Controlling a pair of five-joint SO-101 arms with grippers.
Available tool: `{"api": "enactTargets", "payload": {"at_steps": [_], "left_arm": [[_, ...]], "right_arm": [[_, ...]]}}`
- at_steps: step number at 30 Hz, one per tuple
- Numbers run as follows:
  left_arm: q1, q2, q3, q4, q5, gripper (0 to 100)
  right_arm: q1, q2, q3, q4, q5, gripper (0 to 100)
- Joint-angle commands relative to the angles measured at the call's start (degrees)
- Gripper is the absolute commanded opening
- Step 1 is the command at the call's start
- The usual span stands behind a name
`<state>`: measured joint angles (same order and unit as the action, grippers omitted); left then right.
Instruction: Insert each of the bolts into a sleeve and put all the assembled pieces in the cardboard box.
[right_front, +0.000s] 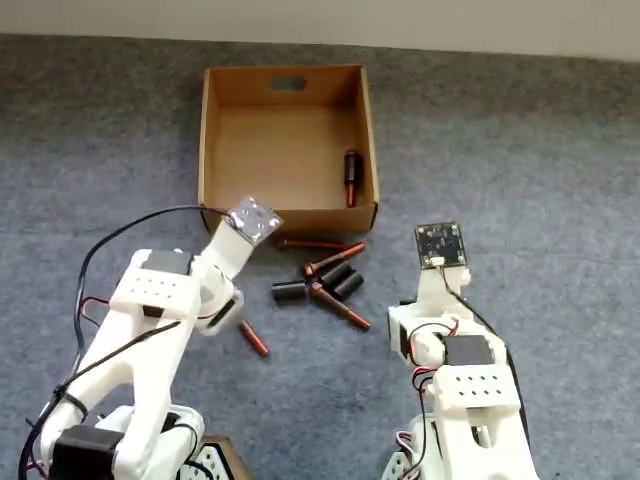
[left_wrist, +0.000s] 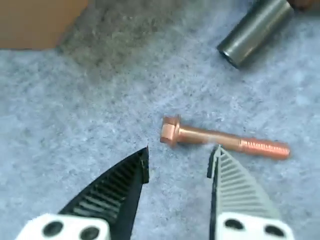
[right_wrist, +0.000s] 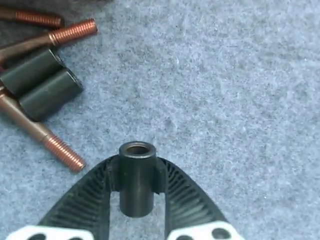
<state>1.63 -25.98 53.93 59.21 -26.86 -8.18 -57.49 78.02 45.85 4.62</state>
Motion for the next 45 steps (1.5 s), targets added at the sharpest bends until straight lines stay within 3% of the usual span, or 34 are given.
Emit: {"api": "enactTargets", "payload": {"at_steps": [1, 12, 14, 21, 33, 38, 42, 45], "left_arm": [[2.2, -1.0, -3.6, 1.2, 10.4, 17], [7.5, -0.8, -2.2, 1.1, 46.4, 16], [9.4, -0.8, -1.6, 1.1, 49.8, 16], [10.6, 3.6, -1.4, 0.9, 50.5, 17], [6.8, 27.7, -17.8, 4.9, 50.1, 16], [3.6, 27.6, -19.8, 4.8, 49.9, 0], [2.7, 24.6, -19.5, 5.5, 48.9, 1], [3.0, 22.5, -19.7, 8.1, 42.2, 1]], "right_arm": [[-0.2, -1.2, -0.1, -0.9, -0.5, 0.6], [-0.2, -1.1, -0.1, -0.9, -0.5, 0.6], [-0.1, -1.1, -0.1, -0.9, -0.5, 0.6], [-0.1, -1.2, -0.1, -0.9, -0.5, 0.6], [0.0, -1.2, -0.1, -0.9, -0.5, 0.6], [0.0, -1.2, -0.1, -0.9, -0.5, 0.6], [0.0, -1.2, -0.1, -0.9, -0.5, 0.6], [0.0, -1.2, -0.1, -0.9, -0.5, 0.6]]}}
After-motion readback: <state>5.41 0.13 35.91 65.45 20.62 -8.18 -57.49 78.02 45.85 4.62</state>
